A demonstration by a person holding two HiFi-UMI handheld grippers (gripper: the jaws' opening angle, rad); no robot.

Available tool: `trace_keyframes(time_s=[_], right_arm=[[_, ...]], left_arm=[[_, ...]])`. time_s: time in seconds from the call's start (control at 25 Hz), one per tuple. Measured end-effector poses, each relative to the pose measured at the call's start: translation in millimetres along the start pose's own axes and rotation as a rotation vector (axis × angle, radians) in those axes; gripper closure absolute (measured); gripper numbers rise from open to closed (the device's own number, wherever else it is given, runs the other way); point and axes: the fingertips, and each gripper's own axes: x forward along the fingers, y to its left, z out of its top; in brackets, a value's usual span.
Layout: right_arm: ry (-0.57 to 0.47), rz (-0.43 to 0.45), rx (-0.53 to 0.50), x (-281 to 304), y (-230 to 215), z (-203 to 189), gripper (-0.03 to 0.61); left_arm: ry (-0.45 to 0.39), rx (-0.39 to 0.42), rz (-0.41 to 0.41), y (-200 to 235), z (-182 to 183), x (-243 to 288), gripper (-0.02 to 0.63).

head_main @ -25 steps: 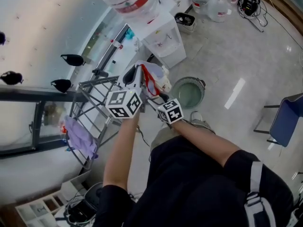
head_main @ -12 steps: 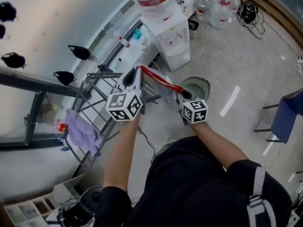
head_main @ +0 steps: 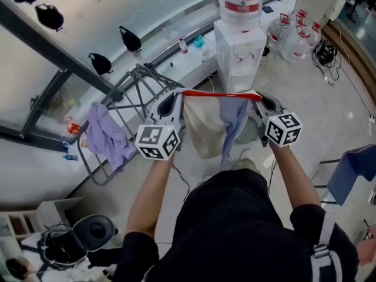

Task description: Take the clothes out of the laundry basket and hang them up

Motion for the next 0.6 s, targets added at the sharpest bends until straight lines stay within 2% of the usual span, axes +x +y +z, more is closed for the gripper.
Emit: trace_keyframes(time_s=[0.4,0.6], right_arm=[[-0.074,0.154,-0.219,19,108,82,0.575],[-0.145,0.222,-0.273,45,160,123,0.575]], left_arm=[[-0.222,0.042,0.152,31,58,-125,0.598],[-0.276,0.062,0.178,59,82,-163,0.598]])
